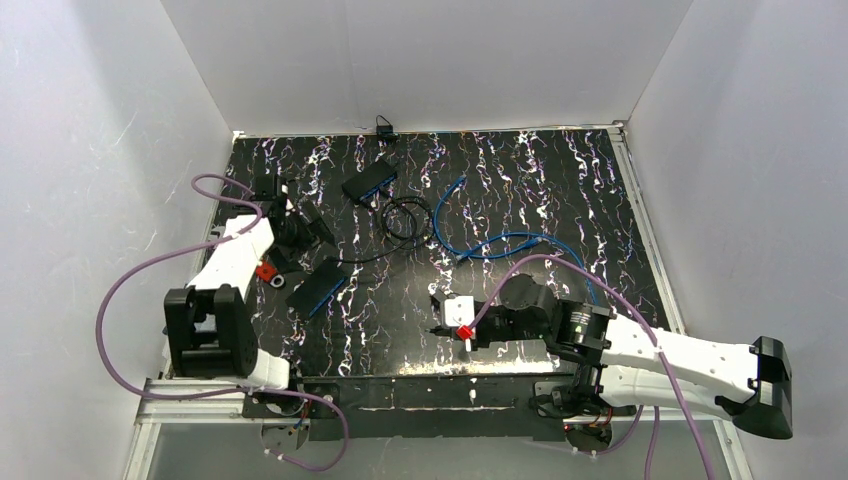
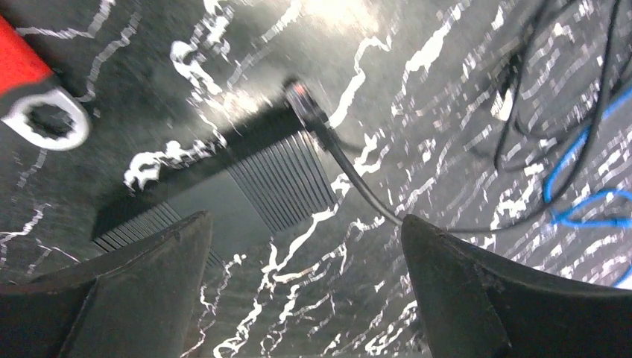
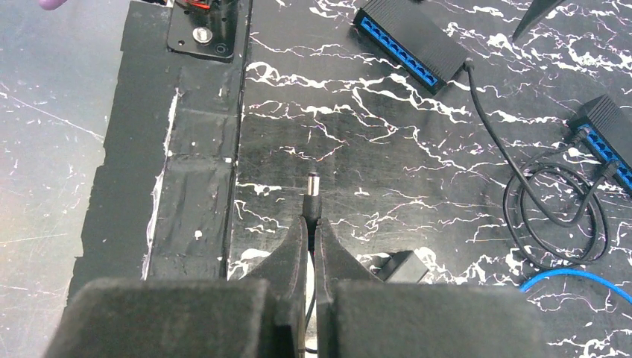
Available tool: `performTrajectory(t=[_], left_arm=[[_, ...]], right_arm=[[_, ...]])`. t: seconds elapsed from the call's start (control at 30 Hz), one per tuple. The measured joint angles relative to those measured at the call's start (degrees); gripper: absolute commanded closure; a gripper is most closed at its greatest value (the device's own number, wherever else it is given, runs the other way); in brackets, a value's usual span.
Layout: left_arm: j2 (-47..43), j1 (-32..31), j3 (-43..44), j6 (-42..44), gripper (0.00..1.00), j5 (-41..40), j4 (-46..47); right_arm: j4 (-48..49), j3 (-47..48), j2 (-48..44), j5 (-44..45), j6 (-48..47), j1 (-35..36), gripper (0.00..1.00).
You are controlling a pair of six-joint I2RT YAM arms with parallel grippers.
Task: Insert the plug into the switch port
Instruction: Pick up the power from the center of the board, then insert the power into the switch port.
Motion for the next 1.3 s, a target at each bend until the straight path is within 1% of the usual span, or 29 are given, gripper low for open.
performTrajectory(t=[0.2,0.37,0.6,0.8,0.87,0.97,1.3], left_arm=[[7.34,2.32,4.29,0.0,0.02,-3.95,-0.07],[13.05,2.76,5.7,0.03,0.04,-4.34,0.49],[16.12,2.76,3.44,0.25,0.04,0.94,3.64],[14.68,2.64,-0.83,0.04,0.04,6.09,6.37],[13.56,2.31,-2.31,-0.26,0.02,7.5,7.4],[11.53,-0.06,-4.79,-0.77,0.02,9.08,8.6],[4.84,-12.55,-12.11,-3.59,0.02,12.48,11.48]], right_arm=[[0.15,-0.39,-0.81,-0.56,0.73,0.0,0.99],[0.28,-0.56,-1.64,-0.95,1.23,0.02,0.99],[0.6,-2.01,-2.37,-1.09,2.27,0.05,0.99],[0.56,-2.17,-2.95,-1.1,3.03,0.11,0.99],[0.55,-2.17,-3.14,-1.07,3.33,0.11,0.99],[0.42,-2.17,-3.3,-1.02,3.9,0.11,0.99],[-0.98,-2.17,-5.1,-0.21,5.92,0.32,0.99]])
